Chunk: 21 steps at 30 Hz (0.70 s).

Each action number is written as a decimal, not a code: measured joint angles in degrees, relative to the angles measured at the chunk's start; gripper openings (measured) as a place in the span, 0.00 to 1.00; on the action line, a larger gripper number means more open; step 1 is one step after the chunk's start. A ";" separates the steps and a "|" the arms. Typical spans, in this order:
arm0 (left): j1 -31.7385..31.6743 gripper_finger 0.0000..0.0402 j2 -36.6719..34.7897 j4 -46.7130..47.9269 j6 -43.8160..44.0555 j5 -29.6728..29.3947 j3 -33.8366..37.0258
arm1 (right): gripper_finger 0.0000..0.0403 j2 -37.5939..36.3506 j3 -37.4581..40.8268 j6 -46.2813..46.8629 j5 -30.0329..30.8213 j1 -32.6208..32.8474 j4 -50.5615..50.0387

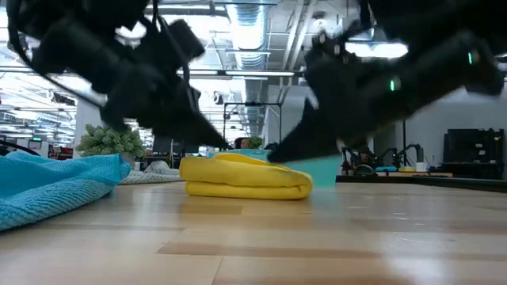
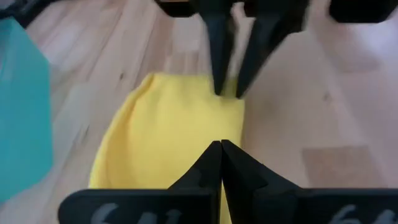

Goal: Fold microfiber towels
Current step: Fold the yellow microfiber towel, then put the folded yellow microfiber towel into the green bin

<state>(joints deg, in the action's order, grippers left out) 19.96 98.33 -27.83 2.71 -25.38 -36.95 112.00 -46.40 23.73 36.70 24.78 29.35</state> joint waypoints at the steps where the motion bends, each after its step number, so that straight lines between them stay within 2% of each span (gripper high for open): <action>1: 0.03 0.00 1.70 -1.06 0.16 -0.24 -0.01 | 0.22 1.19 0.67 0.55 0.04 0.00 0.97; 5: -0.13 0.00 6.70 -1.89 2.33 -1.94 -0.02 | 0.22 4.95 0.77 3.29 -0.17 -0.09 3.17; 10: -0.10 0.00 10.41 -3.02 4.71 -4.40 -0.27 | 0.22 4.54 0.72 4.54 0.07 0.29 1.85; 16: -0.21 0.00 9.80 -1.91 2.38 -6.10 -0.06 | 0.22 -4.77 0.83 -4.33 -0.71 -0.16 0.06; 21: -0.23 0.00 8.15 0.09 -0.55 -6.39 -0.03 | 0.25 -12.50 0.88 -9.23 0.10 -5.25 -7.73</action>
<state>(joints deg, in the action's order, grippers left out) 19.73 106.47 -27.73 2.16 -31.77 -36.98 99.50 -45.51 14.50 36.80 19.53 21.61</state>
